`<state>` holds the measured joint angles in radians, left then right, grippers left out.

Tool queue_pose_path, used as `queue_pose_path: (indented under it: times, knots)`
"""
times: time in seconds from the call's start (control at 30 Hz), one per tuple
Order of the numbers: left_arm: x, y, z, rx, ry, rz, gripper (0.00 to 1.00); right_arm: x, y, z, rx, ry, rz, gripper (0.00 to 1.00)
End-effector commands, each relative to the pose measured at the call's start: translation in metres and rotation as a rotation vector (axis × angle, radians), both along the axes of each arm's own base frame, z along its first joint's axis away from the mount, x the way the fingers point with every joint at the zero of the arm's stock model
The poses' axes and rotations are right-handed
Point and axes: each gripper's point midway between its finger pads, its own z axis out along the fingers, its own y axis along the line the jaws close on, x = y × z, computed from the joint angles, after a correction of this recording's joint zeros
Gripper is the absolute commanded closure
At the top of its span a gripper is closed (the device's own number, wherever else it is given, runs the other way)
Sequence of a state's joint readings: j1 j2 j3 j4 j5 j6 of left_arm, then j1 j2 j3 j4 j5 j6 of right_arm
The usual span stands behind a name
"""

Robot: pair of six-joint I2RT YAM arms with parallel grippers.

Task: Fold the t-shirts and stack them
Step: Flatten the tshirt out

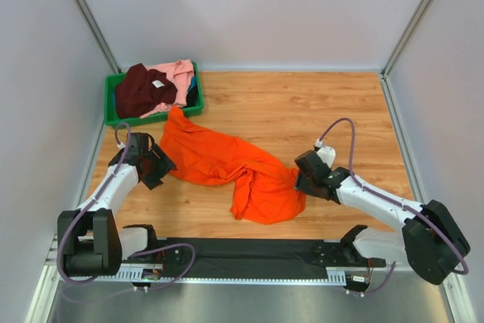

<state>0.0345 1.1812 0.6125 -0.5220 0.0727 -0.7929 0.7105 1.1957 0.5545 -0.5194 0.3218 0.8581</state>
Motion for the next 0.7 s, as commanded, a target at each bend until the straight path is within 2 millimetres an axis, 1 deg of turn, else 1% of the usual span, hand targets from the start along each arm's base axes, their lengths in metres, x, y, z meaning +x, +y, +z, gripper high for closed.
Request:
queue_pose_path:
  times: [0.0, 0.03, 0.07, 0.1, 0.13, 0.17, 0.2, 0.27, 0.33, 0.37, 0.4, 0.47, 0.5, 0.53, 0.57, 0.6, 0.67]
  knots:
    - [0.012, 0.002, 0.004, -0.018, -0.069, 0.082, 0.26, 0.047, -0.036, 0.030, -0.039, -0.146, -0.125, 0.48]
    - [0.009, 0.001, 0.000, -0.024, -0.068, 0.084, 0.26, 0.054, -0.038, 0.034, -0.032, -0.146, -0.132, 0.48]
    - [0.011, 0.003, -0.001, -0.019, -0.078, 0.089, 0.26, 0.058, -0.041, 0.033, -0.035, -0.118, -0.131, 0.48]
    - [0.012, 0.005, -0.001, -0.008, -0.083, 0.092, 0.26, 0.070, -0.044, 0.050, -0.040, -0.129, -0.138, 0.48]
    - [0.014, 0.010, 0.001, 0.021, -0.087, 0.100, 0.26, 0.072, -0.045, 0.054, -0.056, -0.120, -0.129, 0.47]
    - [0.014, 0.011, 0.001, 0.031, -0.079, 0.096, 0.26, 0.072, -0.043, 0.061, -0.051, -0.109, -0.114, 0.46]
    - [0.020, 0.016, 0.006, 0.051, -0.096, 0.103, 0.26, 0.077, -0.034, 0.075, -0.013, -0.124, -0.098, 0.46]
    - [0.026, 0.023, 0.010, 0.087, -0.110, 0.118, 0.26, 0.069, -0.012, 0.087, 0.079, -0.110, -0.055, 0.47]
    - [0.033, 0.026, 0.013, 0.095, -0.116, 0.141, 0.26, 0.054, 0.022, 0.092, 0.155, -0.093, 0.019, 0.45]
    - [0.035, 0.026, 0.013, 0.093, -0.118, 0.147, 0.26, 0.047, 0.033, 0.092, 0.172, -0.087, 0.043, 0.44]
    - [0.037, 0.026, 0.012, 0.090, -0.112, 0.150, 0.27, 0.033, 0.058, 0.092, 0.194, -0.087, 0.121, 0.44]
    - [0.041, 0.023, 0.009, 0.073, -0.113, 0.151, 0.27, 0.017, 0.077, 0.078, 0.202, -0.060, 0.161, 0.42]
    - [0.040, 0.022, 0.002, 0.067, -0.095, 0.144, 0.28, 0.007, 0.096, 0.077, 0.224, -0.070, 0.220, 0.42]
    - [0.039, 0.018, -0.002, 0.051, -0.086, 0.135, 0.29, 0.000, 0.101, 0.064, 0.222, -0.048, 0.233, 0.42]
    - [0.037, 0.017, -0.009, 0.046, -0.064, 0.135, 0.30, -0.003, 0.111, 0.061, 0.238, -0.053, 0.256, 0.42]
    - [0.033, 0.017, -0.015, 0.047, -0.044, 0.134, 0.31, -0.012, 0.120, 0.052, 0.232, -0.032, 0.292, 0.41]
    - [0.031, 0.018, -0.022, 0.051, -0.032, 0.136, 0.31, -0.021, 0.135, 0.047, 0.252, -0.014, 0.349, 0.40]
